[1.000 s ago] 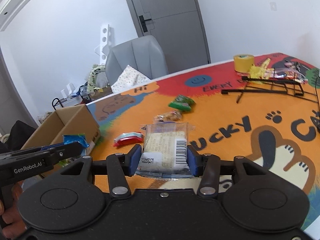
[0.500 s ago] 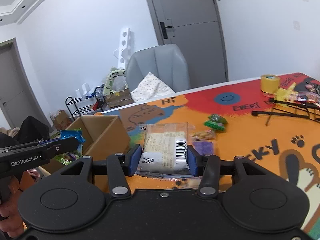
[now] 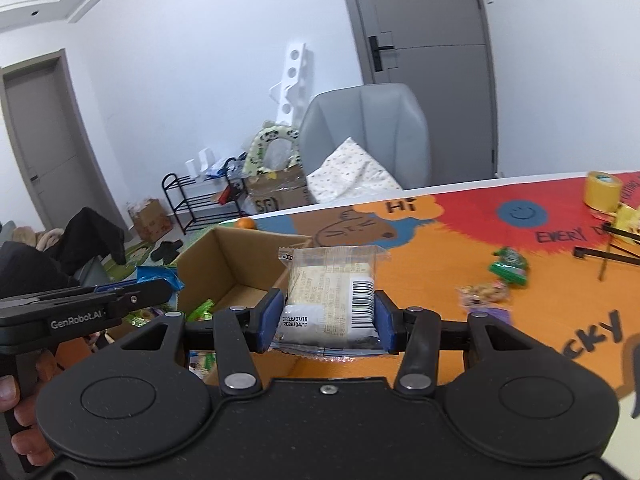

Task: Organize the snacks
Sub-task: 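Carry the blue packet into the box and open the left gripper while the right drops the bread packet in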

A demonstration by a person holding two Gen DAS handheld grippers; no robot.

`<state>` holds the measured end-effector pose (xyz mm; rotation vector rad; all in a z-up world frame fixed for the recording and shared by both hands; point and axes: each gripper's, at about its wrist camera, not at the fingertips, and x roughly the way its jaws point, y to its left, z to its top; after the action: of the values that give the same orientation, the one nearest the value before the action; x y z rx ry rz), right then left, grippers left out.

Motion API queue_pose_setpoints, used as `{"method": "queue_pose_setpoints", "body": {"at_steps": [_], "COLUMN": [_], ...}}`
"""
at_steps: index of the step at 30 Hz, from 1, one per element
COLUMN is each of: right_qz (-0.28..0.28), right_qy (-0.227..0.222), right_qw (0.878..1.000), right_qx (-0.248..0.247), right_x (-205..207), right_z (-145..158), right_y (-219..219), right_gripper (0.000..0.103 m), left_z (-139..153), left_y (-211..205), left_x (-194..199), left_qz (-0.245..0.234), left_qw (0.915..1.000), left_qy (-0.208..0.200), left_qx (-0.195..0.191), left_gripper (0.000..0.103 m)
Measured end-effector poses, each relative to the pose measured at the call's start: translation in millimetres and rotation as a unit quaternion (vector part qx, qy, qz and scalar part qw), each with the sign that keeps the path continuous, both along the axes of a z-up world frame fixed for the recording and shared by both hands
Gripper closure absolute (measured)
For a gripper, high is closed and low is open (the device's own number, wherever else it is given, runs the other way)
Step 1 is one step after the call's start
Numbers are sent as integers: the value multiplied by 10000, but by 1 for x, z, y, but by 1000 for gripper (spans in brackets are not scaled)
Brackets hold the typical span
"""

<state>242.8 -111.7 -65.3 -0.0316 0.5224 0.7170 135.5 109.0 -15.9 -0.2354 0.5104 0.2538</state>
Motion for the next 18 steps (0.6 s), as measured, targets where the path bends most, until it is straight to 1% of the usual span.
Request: {"method": "queue_pose_setpoints", "body": {"at_steps": [8, 9, 12, 17, 18], "right_qz": [251, 287, 361, 442, 444], "right_qy": [71, 75, 87, 135, 130], "right_qw": [9996, 9995, 9992, 9989, 9989], "right_qx": [-92, -97, -111, -94, -75], "right_x": [5, 5, 7, 10, 10], "right_z": [-5, -6, -7, -9, -8], "right_y": [37, 41, 50, 65, 68], "right_gripper": [57, 57, 57, 57, 56], "left_z": [-10, -10, -8, -12, -13], "left_y": [27, 29, 33, 45, 47], "left_x": [1, 0, -4, -10, -11], "left_qz": [269, 292, 336, 453, 466], "left_qw": [9995, 9994, 9992, 9986, 9985], "left_qy": [100, 101, 79, 118, 125], "left_qx": [-152, -169, -181, -258, -268], "left_gripper": [77, 75, 72, 69, 65]}}
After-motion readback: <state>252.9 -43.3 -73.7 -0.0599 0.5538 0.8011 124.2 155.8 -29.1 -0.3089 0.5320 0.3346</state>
